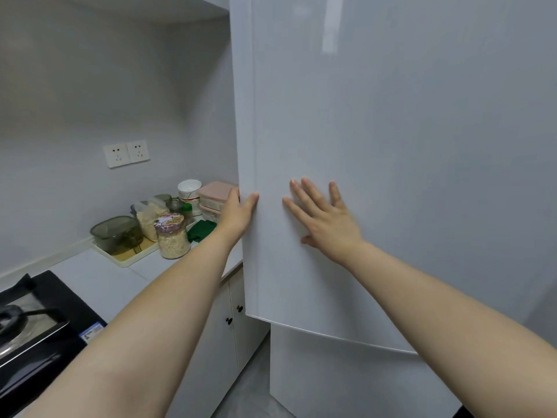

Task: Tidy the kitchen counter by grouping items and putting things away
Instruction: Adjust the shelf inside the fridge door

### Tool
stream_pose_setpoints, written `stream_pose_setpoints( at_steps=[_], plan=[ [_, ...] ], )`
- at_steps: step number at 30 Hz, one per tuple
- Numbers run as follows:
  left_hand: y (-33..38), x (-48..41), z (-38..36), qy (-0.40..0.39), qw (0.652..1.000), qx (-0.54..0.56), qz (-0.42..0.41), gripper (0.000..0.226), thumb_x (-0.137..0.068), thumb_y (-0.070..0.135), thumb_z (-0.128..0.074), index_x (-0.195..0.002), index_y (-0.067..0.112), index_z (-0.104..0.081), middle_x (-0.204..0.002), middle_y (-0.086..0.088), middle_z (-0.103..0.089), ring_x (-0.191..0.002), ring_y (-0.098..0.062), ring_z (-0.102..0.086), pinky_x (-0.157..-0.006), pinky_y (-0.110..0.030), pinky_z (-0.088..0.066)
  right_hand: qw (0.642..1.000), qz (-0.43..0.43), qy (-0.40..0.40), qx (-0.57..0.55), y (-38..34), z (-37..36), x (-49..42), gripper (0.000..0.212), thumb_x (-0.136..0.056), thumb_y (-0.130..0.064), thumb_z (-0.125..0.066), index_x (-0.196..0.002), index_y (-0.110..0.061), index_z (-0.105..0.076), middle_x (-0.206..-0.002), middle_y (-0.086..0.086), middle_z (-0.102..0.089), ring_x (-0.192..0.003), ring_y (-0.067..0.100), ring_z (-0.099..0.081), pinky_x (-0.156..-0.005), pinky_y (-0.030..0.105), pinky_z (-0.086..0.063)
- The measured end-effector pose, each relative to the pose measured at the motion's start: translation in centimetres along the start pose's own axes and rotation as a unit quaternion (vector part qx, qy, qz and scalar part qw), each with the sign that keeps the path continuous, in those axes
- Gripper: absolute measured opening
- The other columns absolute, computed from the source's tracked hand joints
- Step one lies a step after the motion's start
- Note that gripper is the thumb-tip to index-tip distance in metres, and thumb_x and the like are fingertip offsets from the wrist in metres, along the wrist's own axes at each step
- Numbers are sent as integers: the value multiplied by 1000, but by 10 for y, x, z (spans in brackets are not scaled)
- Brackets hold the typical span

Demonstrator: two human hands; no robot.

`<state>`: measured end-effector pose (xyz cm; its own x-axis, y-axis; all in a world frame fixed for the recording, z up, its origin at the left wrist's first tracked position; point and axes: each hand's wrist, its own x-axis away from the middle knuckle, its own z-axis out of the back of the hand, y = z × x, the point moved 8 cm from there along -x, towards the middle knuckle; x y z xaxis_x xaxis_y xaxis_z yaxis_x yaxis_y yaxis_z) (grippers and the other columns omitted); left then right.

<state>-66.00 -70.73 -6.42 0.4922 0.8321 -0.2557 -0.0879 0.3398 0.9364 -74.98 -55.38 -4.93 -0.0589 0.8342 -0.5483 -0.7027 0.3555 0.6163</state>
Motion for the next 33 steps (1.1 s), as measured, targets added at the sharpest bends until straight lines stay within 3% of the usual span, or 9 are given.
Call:
stream_pose_setpoints(
  at_steps=[6, 14, 21, 30, 33],
  plan=[
    [-2, -32, -19, -22, 1000, -13, 6, 37, -99, 29, -46, -130, 10, -45, -114, 5, -50, -103, -10, -45, -84, -25, -34, 1000, -4, 0, 8, 11, -29, -12, 115, -43, -52, -86, -143, -14, -41, -152, 11, -33, -141, 26, -22, -112, 54, 3],
    [-14, -73, -41, -38, 999, 21, 12, 36, -96, 31, -50, -127, 11, -50, -124, -3, -58, -115, -20, -54, -92, -29, -41, 997, -26, -37, 68, 22, -59, -27, 116, -50, -60, -80, -146, -15, -33, -155, 12, -25, -144, 27, -22, -111, 56, 8],
    [-18, -100, -65, -31, 998, 53, 7, 33, -98, 28, -49, -125, 10, -51, -119, -2, -59, -106, -15, -55, -87, -26, -41, 990, -50, -77, 112, 33, -86, -36, 112, -61, -63, -72, -150, -16, -23, -158, 11, -15, -146, 28, -13, -110, 57, 12],
    [-25, -142, -98, -44, 996, 76, 4, 32, -97, 28, -49, -124, 10, -51, -117, -1, -59, -107, -17, -56, -92, -29, -44, 987, -64, -97, 112, 48, -121, -50, 111, -60, -61, -74, -148, -14, -26, -157, 12, -18, -146, 28, -15, -111, 57, 9],
    [-32, -149, -105, -39, 996, 83, 12, 27, -97, 29, -49, -117, 11, -54, -112, -2, -61, -101, -15, -57, -87, -28, -45, 983, -66, -119, 124, 50, -126, -52, 111, -68, -64, -66, -151, -13, -13, -158, 14, -8, -147, 30, -8, -108, 59, 13]
  ],
)
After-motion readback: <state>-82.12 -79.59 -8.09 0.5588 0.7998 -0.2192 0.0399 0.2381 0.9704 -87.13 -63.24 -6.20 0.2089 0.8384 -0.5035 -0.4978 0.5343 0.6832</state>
